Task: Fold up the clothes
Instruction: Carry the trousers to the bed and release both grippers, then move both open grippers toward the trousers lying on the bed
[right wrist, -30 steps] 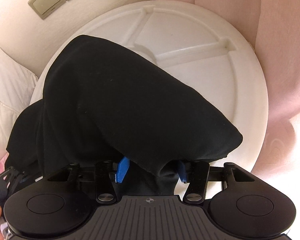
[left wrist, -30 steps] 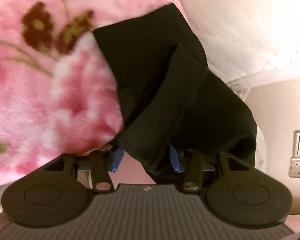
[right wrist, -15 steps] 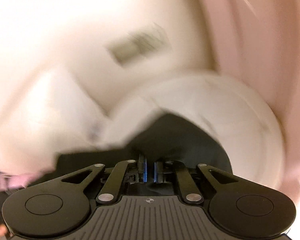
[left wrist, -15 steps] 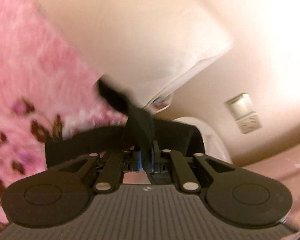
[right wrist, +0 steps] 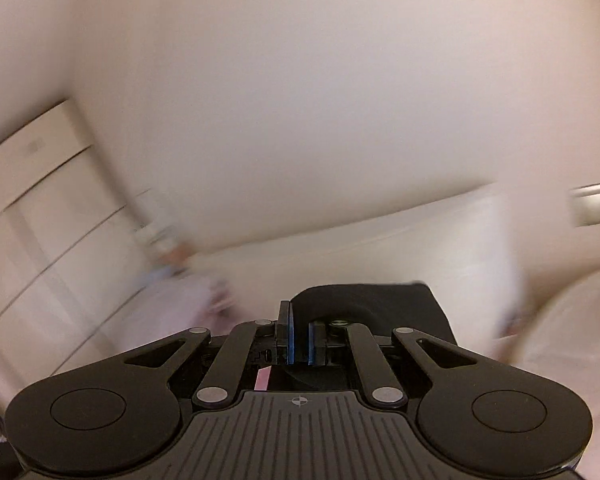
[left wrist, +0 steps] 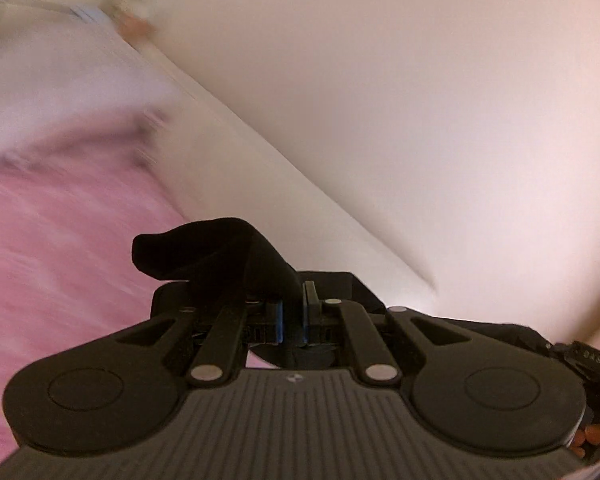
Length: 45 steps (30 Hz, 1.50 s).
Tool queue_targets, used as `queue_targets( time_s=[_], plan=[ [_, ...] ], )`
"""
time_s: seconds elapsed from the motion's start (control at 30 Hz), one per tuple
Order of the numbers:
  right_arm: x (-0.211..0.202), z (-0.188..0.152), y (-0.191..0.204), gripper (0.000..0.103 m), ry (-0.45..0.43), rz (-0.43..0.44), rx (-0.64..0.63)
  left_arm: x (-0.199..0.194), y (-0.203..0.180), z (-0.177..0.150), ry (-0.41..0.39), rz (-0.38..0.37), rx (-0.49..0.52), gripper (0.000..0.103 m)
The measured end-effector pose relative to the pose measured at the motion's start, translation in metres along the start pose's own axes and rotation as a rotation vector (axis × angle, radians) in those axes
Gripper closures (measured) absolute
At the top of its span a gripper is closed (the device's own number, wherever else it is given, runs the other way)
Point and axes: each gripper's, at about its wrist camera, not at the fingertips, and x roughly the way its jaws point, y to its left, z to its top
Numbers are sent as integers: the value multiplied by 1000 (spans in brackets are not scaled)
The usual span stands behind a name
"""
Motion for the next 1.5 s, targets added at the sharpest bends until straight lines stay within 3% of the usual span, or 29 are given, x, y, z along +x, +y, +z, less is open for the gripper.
queue_targets(
  time_s=[0.07, 0.13, 0.23, 0.27, 0.3, 0.33, 0.4, 0.43, 0.5, 0.63, 0.73, 0.83, 1.07, 1.3, 1.5],
  plan=[
    [11, -6, 41, 98, 32, 97, -4, -60, 31, 17, -77, 85, 1, 97],
    [23, -19, 75, 98, 64, 180, 72, -126, 66, 34, -165, 186, -10, 97],
    [44, -45, 112, 98, 128, 242, 231, -221, 128, 52, -271, 388, -98, 96],
    [42, -62, 125, 97, 179, 240, 176, -250, 150, 57, -296, 462, -134, 95],
    [39, -79, 139, 95, 230, 238, 122, -274, 172, 56, -268, 551, -170, 94],
    [37, -97, 152, 84, 281, 235, 67, -297, 195, 55, -236, 643, -205, 92],
    [32, -131, 179, 66, 383, 230, -43, -326, 236, 39, -48, 887, -248, 92],
    [29, -148, 193, 64, 434, 227, -98, -337, 251, 24, 44, 986, -254, 92],
    [24, -183, 220, 63, 534, 220, -209, -354, 266, -12, 161, 1090, -244, 92],
    [14, -252, 274, 63, 733, 203, -433, -365, 262, -85, 294, 1067, -352, 92],
    [7, -304, 315, 63, 881, 189, -602, -361, 247, -117, 339, 1023, -395, 92],
    [-13, -328, 335, 63, 915, 217, -697, -364, 225, -129, 346, 1002, -377, 91],
    [-47, -327, 330, 63, 916, 301, -864, -371, 169, -149, 295, 1041, -335, 90],
    [-81, -309, 267, 63, 959, 312, -925, -345, 115, -180, 308, 1128, -291, 81],
    [-109, -291, 213, 63, 982, 315, -953, -328, 60, -211, 331, 1139, -267, 78]
  ],
)
